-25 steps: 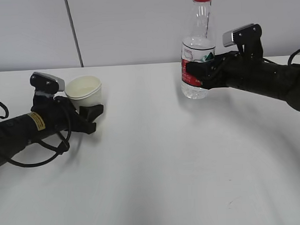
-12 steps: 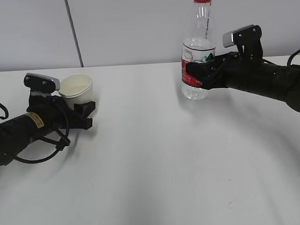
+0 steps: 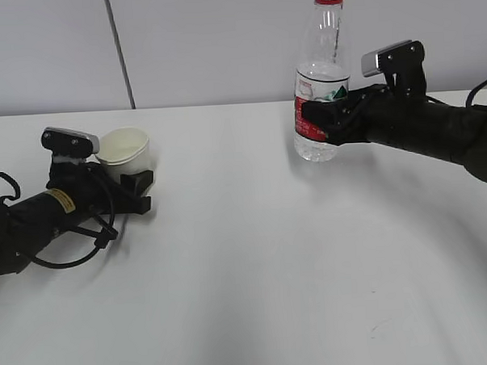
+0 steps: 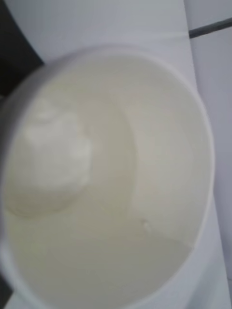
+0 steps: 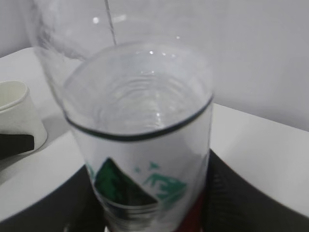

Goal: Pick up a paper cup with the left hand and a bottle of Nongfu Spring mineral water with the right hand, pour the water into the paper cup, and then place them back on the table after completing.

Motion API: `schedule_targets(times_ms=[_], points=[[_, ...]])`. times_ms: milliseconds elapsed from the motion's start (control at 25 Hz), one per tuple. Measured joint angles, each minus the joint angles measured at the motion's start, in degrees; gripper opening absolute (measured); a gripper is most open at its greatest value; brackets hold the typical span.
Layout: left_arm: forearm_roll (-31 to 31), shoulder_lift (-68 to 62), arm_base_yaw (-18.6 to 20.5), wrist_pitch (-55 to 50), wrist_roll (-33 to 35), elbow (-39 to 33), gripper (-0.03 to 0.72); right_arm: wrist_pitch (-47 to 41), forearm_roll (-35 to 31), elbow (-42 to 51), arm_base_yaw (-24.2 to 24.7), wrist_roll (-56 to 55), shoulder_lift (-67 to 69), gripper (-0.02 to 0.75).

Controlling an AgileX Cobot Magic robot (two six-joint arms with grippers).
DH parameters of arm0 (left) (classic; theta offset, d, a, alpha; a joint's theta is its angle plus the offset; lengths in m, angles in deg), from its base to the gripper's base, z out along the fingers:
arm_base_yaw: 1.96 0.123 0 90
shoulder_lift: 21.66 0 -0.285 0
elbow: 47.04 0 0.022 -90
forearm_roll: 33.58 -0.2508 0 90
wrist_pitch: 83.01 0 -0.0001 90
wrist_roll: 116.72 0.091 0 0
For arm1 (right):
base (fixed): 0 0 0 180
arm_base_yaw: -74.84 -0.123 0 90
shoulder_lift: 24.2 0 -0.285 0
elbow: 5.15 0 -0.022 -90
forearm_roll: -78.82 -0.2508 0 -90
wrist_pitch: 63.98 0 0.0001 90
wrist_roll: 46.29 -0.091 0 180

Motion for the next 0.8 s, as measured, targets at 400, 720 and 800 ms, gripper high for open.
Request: schedule_targets(times_ms=[400,720,800], points=[[0.34,-1.04,0.00,1.19,0.00,0.70,0.396,0.00,-0.03,0.00,0.00,0.00,0.00,0.365],[0.39,-1.04,0.00,1.14,0.00,0.75,0.396,0.24,-0.13,0.00,0.00,0.00,0.50,0.365],[0.39,-1.04,0.00,1.14,0.00,0.75,0.396,0.36,-0.13,0.00,0.00,0.00,1.48,0.365]])
